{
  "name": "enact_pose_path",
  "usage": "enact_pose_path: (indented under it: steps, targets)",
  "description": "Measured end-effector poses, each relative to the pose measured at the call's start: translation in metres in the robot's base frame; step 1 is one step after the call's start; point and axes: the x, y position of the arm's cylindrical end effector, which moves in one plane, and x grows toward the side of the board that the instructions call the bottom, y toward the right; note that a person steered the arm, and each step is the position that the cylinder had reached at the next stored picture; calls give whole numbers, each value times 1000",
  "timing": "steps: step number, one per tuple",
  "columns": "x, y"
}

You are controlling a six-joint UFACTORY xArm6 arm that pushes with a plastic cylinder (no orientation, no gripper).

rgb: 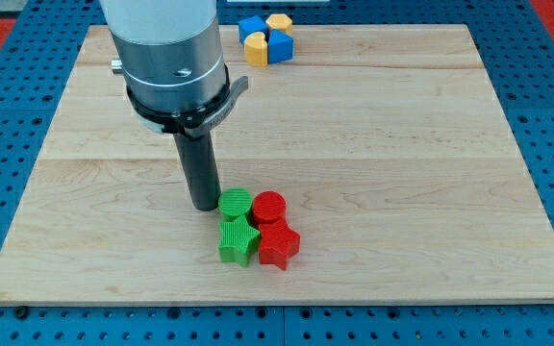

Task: Push the green circle along with the red circle slightly right

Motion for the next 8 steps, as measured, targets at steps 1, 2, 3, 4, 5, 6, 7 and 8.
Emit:
enact_pose_path:
  steps: [1,2,3,4,5,6,7,8]
  targets:
    - [11,2]
    - [11,2]
    - [11,4]
    - [11,23]
    - [11,45]
    - [10,45]
    - [0,45]
    - [-9,45]
